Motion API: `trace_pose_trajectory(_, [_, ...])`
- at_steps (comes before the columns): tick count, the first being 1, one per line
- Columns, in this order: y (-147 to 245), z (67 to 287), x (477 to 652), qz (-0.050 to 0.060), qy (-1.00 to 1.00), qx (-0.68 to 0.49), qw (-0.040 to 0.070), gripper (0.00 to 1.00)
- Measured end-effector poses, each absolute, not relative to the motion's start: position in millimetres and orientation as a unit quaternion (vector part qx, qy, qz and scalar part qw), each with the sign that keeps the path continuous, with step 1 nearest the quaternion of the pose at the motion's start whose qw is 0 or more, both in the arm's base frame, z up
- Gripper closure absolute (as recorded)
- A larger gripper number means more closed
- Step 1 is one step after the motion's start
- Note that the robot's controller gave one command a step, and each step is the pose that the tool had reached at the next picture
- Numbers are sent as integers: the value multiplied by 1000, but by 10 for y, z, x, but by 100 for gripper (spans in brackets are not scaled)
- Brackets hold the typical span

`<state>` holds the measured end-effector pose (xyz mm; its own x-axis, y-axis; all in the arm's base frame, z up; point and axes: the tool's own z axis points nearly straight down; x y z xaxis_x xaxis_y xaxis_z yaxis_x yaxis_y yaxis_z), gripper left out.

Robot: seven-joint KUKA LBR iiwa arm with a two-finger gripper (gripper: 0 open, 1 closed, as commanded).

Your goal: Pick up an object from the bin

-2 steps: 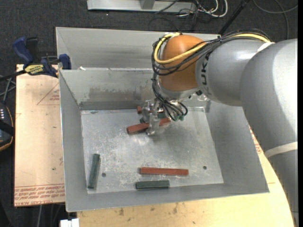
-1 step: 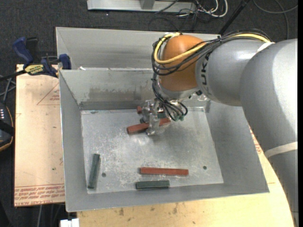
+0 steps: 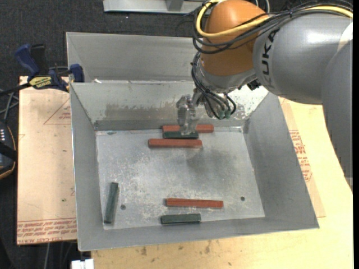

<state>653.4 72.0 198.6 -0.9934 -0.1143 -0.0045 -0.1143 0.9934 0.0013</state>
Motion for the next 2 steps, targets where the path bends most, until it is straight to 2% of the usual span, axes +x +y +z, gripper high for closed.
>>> trace_pose_trajectory(1, [717, 1984, 6533, 1, 998, -57, 2, 0])
trace_pose_trajectory(2, [717, 1984, 6533, 1, 998, -57, 2, 0])
